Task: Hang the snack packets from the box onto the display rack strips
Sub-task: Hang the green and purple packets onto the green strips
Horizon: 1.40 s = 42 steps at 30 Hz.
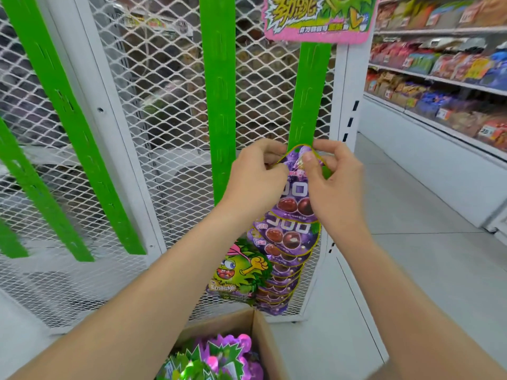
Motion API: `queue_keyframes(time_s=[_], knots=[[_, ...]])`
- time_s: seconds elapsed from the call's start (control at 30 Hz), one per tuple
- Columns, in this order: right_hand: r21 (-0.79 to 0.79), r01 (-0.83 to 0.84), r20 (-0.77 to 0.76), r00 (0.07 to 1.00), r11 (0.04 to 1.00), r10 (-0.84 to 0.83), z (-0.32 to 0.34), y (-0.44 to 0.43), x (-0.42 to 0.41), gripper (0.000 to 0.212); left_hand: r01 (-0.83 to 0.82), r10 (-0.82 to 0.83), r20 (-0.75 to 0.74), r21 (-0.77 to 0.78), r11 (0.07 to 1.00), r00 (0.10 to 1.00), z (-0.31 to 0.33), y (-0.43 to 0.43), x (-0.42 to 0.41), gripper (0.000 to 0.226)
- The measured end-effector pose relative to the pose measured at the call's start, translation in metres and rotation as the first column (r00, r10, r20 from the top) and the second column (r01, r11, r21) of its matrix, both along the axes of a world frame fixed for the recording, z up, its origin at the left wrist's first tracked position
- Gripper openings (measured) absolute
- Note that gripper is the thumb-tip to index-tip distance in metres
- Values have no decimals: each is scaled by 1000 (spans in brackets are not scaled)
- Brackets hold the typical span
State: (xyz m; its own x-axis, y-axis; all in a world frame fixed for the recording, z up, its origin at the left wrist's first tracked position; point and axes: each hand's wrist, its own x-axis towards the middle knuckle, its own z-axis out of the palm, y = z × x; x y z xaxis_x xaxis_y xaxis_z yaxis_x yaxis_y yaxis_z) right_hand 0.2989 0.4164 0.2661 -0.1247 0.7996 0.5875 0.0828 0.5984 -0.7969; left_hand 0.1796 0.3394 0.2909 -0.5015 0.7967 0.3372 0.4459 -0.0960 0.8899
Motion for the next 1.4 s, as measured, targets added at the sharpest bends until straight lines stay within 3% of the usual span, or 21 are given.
queue_keyframes(time_s=[0.2,0.47,0.73,0.83,0.93,1.03,1.1,1.17,1.23,1.3,1.33,1.4], knots=[[-18,10,-42,999,1000,-10,3,-3,1,17,217,-206,198,-37,975,958,6,-4,4,15],[-21,63,-42,997,998,-64,8,-11,5,7,350,-311,440,-6,937,842,7,-4,5,16],[40,96,37,995,995,-98,4,-21,8,13,342,-301,384,-40,939,873,6,-5,-2,20],[68,131,114,984,989,-138,-3,-21,10,13,297,-273,273,-50,953,922,2,-8,-4,22],[30,150,191,970,988,-153,-15,-22,14,20,172,-174,-124,-30,985,977,-8,-13,-9,26],[128,205,193,955,970,-227,-26,-35,18,28,27,-17,-544,11,1000,839,-20,-29,-10,39],[200,152,231,953,968,-197,-31,-54,18,22,-33,67,-673,63,997,737,-31,-46,-11,46],[115,-37,359,933,993,-7,-43,-76,17,15,-29,105,-715,118,993,691,-54,-69,-18,43],[-45,-229,593,777,972,211,-64,-100,13,7,-28,52,-737,45,999,673,-89,-96,-30,36],[-165,-376,818,465,912,340,-91,-123,11,3,-5,-165,-684,-240,971,710,-136,-124,-45,38],[-219,-432,883,294,875,366,-104,-133,10,7,30,-300,-608,-413,910,735,-162,-139,-52,39],[-307,-486,940,-19,818,341,-129,-150,8,21,82,-517,-416,-715,694,748,-212,-165,-67,36]])
